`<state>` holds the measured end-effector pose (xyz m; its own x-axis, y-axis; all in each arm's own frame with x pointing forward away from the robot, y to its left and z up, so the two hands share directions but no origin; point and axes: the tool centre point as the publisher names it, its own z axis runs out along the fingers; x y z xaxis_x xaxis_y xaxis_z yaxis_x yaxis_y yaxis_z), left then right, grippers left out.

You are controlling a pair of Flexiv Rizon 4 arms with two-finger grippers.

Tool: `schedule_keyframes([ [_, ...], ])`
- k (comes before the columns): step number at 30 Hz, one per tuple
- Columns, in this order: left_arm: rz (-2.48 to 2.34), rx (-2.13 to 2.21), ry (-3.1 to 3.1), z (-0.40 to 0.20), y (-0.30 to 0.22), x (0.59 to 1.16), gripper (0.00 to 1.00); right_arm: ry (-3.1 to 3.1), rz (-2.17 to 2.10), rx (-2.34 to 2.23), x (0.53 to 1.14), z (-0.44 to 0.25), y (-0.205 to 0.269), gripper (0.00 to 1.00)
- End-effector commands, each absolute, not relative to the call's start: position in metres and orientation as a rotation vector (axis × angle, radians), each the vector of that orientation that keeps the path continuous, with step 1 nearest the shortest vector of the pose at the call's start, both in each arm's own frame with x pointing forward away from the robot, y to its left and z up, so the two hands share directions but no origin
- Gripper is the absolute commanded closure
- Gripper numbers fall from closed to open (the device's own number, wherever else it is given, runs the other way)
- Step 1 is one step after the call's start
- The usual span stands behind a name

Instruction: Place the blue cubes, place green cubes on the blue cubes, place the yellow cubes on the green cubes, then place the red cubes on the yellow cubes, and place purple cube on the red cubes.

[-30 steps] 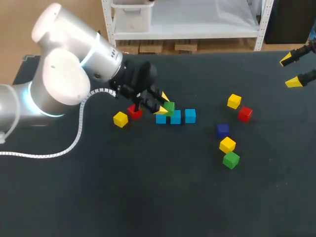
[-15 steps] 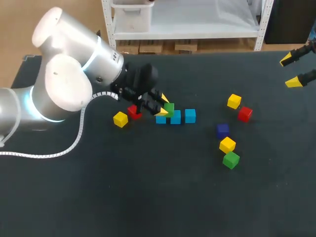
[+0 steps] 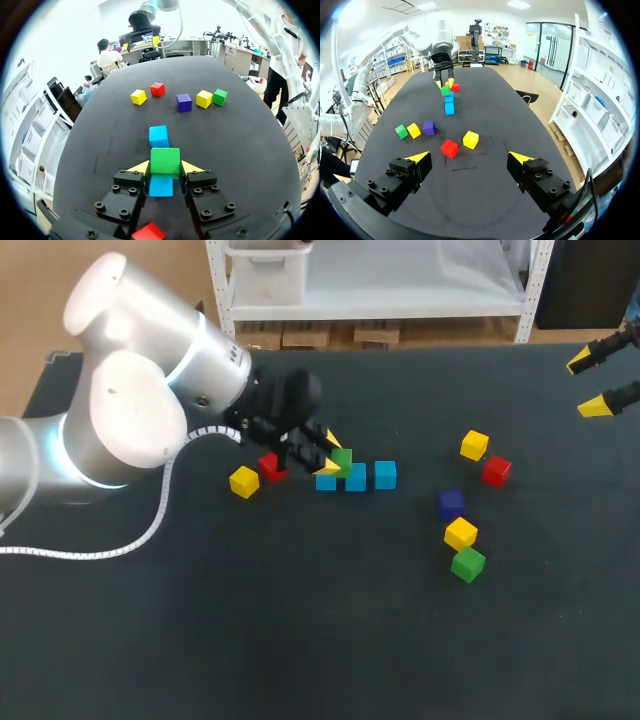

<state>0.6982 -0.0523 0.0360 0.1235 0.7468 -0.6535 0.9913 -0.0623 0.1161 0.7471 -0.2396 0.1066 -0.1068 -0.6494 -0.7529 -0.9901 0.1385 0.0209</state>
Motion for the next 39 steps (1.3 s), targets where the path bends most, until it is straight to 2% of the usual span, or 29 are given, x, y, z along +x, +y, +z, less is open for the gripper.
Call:
schedule_keyframes([
  [1,-0.585,1.866,1.681,0.0348,-0.0533,0.7013,1.0,1.825,0.737,-1.572,0.7472,0.1065,-0.2394,0.0],
  [39,-0.613,1.877,1.684,0.0295,-0.0535,0.7068,1.0,1.825,0.737,-1.572,0.7472,0.1065,-0.2394,0.0],
])
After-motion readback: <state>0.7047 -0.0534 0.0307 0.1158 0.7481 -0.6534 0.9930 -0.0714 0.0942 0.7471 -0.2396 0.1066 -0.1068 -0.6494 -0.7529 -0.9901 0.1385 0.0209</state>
